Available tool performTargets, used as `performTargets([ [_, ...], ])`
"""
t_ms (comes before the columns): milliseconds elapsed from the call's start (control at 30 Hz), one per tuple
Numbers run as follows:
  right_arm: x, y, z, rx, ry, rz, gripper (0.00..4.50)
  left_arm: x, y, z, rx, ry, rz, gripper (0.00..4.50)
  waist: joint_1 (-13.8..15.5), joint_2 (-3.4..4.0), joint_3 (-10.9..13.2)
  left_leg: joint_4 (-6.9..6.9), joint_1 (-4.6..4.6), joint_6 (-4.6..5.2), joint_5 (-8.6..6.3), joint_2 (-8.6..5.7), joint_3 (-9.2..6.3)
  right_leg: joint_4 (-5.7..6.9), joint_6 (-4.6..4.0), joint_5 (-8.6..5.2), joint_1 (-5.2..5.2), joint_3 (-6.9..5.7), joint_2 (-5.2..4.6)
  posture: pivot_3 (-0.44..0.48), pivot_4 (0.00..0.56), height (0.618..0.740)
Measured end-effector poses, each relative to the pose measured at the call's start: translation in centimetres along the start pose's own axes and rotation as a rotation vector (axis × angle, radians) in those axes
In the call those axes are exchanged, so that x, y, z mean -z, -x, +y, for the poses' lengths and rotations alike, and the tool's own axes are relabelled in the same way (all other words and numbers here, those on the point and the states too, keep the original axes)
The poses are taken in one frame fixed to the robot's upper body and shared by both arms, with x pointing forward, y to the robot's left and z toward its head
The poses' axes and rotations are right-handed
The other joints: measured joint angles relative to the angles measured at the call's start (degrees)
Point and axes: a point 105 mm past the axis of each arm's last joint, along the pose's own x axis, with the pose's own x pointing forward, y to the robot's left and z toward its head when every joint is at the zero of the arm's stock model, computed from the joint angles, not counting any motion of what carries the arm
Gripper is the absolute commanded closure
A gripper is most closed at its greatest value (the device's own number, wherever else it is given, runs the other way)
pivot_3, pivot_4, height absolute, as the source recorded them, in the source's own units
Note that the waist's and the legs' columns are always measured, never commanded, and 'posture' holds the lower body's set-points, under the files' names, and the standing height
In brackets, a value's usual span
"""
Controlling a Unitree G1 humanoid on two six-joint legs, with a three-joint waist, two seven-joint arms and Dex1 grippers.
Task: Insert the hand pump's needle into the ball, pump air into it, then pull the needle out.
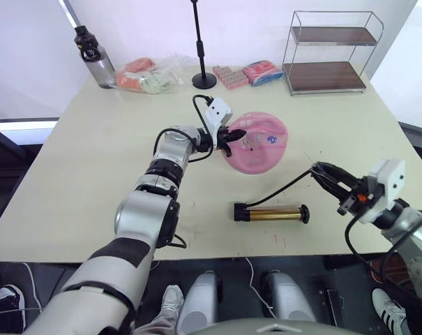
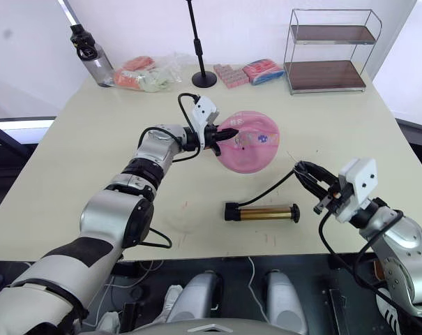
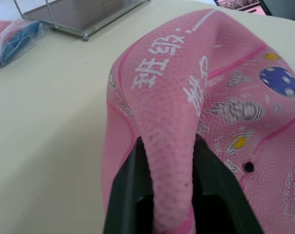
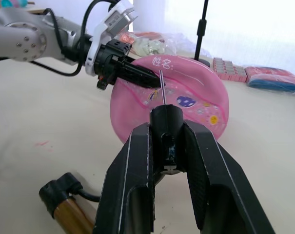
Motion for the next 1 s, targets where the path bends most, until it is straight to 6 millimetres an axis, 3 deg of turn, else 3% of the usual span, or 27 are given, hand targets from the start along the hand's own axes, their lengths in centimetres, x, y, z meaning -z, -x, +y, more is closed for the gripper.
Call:
performTargets([
  [167,-1.4,-3.4,-0.3,-0.012,-0.016,0.12,4.16,0.1,-0.2,-0.6,-0.024,-0.018,-0.043,4.45,0.05,0.0,0.0,0.01,-0.01,0.0,0.0,0.0,-0.03,0.01,-0.2,0.15,-0.01,-0.02,-0.03,0.0,0.15,0.74],
  [433,-1.7,-6.8,0.5,-0.034,0.008,0.3,4.16,0.0,-0.4,-1.4,-0.047,-0.01,-0.064,4.45,0.47,0.01,0.0,0.01,-0.12,0.0,0.0,-0.03,-0.08,-0.03,-0.24,0.16,-0.06,-0.04,-0.05,0.0,0.15,0.74],
  [667,-1.2,-8.9,1.2,-0.037,0.002,0.418,4.16,0.0,-0.3,-1.5,-0.089,0.016,-0.059,4.45,0.26,0.02,-0.01,0.01,-0.16,0.01,0.0,-0.03,-0.14,-0.01,-0.25,0.17,-0.08,-0.09,-0.05,0.0,0.15,0.74],
  [1000,0.4,-10.4,1.9,0.039,-0.058,0.548,4.16,0.1,0.1,-2.1,-0.122,0.042,-0.063,4.45,-0.19,0.04,-0.02,0.01,-0.2,0.01,0.0,-0.03,-0.25,0.03,-0.26,0.18,-0.11,-0.18,-0.06,0.0,0.15,0.74],
])
